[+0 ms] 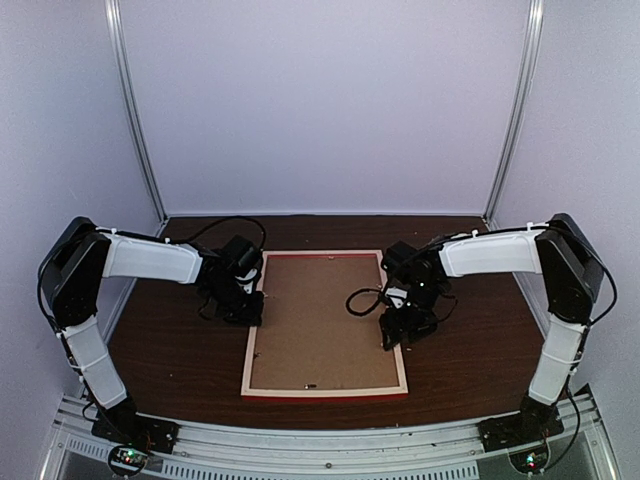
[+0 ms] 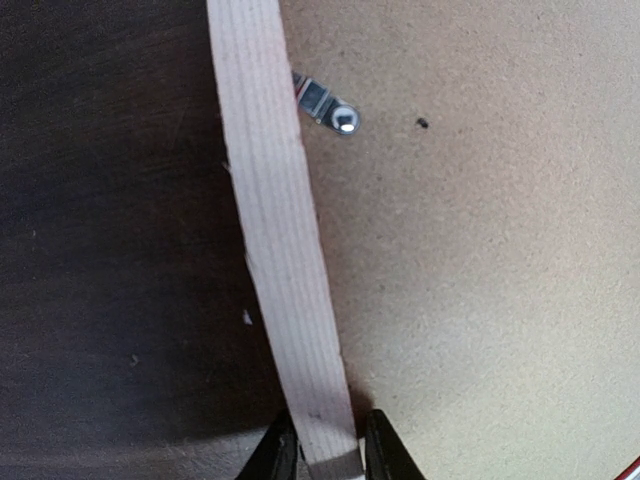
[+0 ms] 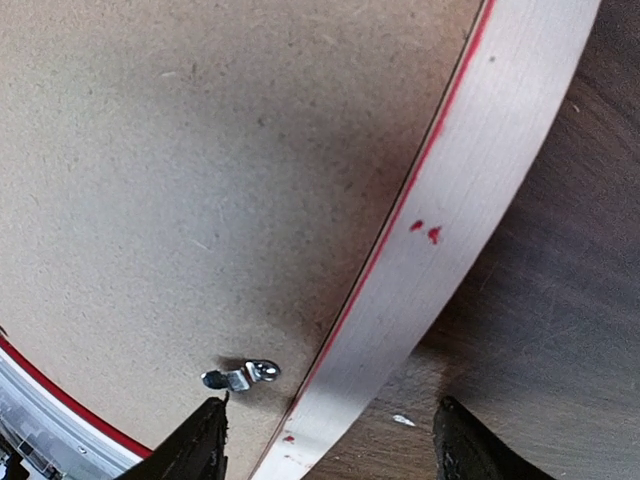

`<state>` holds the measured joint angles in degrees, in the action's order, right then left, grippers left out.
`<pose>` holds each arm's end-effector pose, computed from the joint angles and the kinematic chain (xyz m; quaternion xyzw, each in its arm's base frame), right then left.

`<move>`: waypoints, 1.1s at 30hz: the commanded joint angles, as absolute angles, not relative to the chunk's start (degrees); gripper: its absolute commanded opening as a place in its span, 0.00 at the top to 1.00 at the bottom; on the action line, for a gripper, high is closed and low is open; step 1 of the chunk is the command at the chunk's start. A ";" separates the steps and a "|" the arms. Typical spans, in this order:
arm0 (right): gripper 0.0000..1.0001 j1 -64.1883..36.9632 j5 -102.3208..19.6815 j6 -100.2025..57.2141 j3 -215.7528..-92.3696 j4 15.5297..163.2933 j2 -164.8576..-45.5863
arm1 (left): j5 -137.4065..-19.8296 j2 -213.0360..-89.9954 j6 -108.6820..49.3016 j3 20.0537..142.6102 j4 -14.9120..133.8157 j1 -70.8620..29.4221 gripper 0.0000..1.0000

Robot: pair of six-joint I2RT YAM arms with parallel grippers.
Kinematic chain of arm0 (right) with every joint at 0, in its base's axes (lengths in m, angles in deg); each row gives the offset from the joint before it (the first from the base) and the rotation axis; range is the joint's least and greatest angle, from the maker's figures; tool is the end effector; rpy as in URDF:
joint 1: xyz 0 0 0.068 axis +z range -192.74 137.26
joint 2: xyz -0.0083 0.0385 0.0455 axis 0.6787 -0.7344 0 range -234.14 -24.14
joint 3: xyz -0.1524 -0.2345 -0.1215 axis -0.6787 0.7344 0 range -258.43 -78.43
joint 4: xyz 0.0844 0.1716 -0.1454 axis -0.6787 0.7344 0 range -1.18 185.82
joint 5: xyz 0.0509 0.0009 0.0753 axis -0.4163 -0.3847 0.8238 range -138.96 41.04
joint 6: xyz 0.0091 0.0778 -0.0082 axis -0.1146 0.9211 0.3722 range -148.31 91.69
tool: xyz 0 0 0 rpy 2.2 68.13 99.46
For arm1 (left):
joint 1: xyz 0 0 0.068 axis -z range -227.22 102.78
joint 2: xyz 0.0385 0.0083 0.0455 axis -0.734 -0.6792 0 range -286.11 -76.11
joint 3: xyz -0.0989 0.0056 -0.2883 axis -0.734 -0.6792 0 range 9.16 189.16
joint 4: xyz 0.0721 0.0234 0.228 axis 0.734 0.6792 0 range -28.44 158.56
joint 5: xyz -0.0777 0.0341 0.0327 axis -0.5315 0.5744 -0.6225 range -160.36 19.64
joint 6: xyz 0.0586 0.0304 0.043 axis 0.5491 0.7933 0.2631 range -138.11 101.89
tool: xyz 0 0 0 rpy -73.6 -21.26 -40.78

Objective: Put the photo into the frame
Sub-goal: Press the fastener onto the backboard.

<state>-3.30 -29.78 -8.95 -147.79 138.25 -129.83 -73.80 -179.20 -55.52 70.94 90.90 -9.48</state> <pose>0.2370 0.2237 0.1788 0.1779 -0.9692 -0.1629 0.0499 0.2670 -0.2118 0.1676 0.0079 0.9853 -0.1259 0.1150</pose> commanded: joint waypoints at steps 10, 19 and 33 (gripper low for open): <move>0.33 -2.77 -32.45 -9.26 -148.04 136.41 -132.54 | -75.38 -182.10 -54.76 69.54 88.89 -8.11 0.75; 0.35 -2.82 -31.89 -7.96 -149.15 133.68 -133.85 | -75.53 -182.23 -54.65 69.57 88.87 -8.11 0.75; 0.44 -3.19 -32.38 -5.62 -150.49 132.02 -135.98 | -75.57 -182.17 -54.40 69.46 88.90 -8.11 0.76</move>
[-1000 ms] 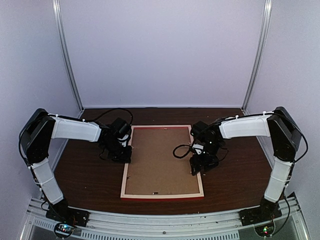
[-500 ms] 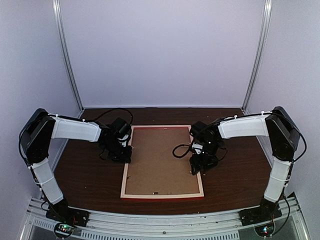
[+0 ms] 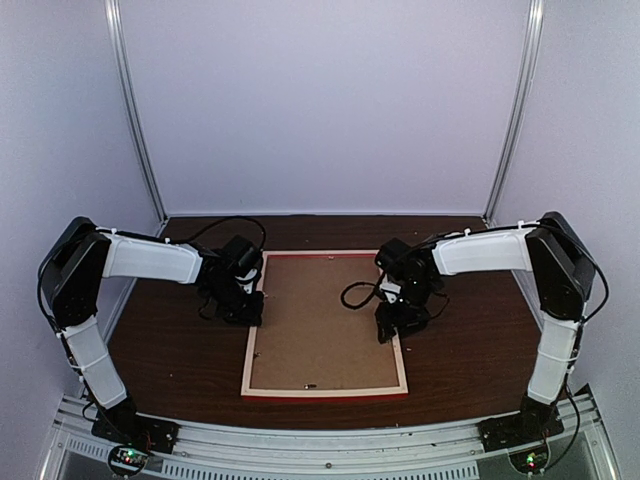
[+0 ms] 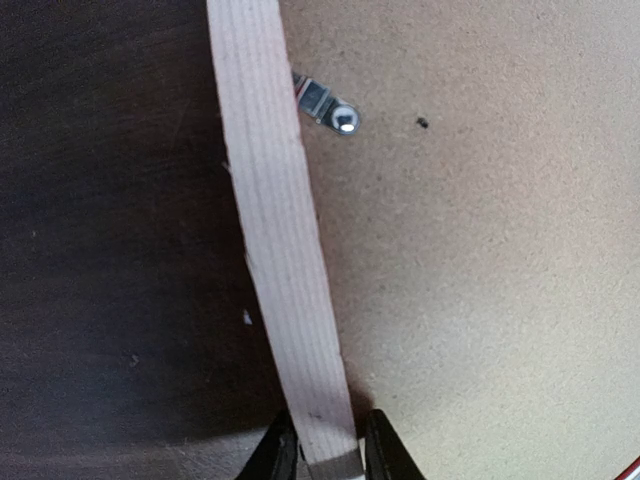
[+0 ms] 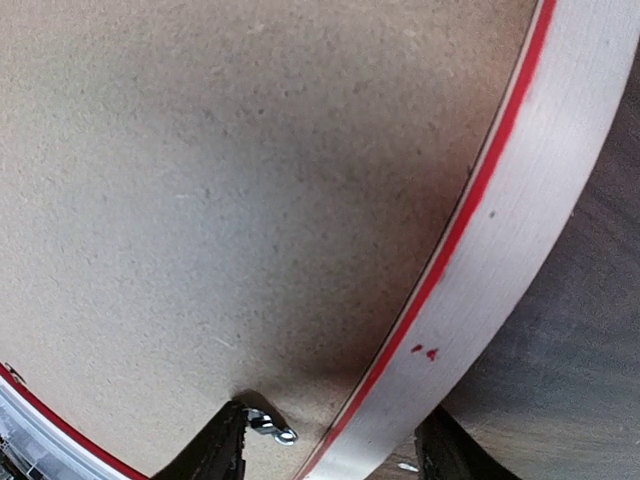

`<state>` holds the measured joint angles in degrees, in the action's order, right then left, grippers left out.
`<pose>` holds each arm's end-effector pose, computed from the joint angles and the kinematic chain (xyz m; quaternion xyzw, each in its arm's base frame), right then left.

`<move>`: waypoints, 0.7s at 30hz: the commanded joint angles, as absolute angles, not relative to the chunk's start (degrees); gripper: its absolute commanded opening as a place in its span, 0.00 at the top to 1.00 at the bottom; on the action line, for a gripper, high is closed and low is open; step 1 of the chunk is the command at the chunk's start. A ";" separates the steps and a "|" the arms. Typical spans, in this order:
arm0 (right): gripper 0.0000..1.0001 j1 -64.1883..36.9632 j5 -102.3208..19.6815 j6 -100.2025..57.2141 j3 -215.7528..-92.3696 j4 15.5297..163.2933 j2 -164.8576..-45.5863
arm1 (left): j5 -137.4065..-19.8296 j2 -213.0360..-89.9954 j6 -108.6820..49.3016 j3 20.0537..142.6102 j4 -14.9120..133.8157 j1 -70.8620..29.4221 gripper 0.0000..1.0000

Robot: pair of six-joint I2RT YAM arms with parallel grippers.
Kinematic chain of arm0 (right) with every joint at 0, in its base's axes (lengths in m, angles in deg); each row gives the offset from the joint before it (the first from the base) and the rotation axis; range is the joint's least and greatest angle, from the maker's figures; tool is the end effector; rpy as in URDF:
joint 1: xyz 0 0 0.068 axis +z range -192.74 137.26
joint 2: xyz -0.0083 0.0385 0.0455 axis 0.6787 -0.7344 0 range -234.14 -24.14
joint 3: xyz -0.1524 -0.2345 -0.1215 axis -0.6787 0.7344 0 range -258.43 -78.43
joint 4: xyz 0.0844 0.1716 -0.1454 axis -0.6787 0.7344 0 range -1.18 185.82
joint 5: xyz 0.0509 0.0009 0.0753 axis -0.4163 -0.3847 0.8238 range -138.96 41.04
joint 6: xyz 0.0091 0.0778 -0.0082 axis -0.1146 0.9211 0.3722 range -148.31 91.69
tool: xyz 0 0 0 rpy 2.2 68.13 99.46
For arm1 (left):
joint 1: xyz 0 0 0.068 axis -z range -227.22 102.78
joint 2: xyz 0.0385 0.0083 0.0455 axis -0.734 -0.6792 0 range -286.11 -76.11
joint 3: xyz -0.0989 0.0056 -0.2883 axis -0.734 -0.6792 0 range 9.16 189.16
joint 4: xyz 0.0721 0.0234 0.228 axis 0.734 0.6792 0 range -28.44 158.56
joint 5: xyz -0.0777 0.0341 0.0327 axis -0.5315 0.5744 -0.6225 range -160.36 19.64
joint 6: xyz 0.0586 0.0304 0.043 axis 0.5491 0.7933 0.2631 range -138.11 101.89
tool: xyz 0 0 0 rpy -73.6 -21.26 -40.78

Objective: Put the photo into the frame
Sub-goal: Press the fastener onto the backboard.

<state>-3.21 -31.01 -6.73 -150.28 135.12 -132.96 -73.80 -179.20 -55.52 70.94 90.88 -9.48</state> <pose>0.2534 0.2361 0.1717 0.1629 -0.9726 -0.1635 0.0292 0.2671 -0.2118 0.1677 0.0079 0.9853 -0.1260 0.1152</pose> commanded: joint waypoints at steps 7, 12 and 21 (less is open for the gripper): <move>0.51 -3.97 -31.99 -5.51 -150.33 132.20 -136.19 | -75.72 -182.13 -54.23 69.63 89.01 -8.11 0.75; 0.58 -4.54 -31.79 -5.86 -149.39 132.43 -135.77 | -75.63 -182.19 -54.10 69.72 89.00 -8.11 0.75; 0.66 -5.14 -30.61 -6.08 -148.68 132.00 -136.18 | -75.56 -182.40 -54.28 69.63 88.91 -8.11 0.75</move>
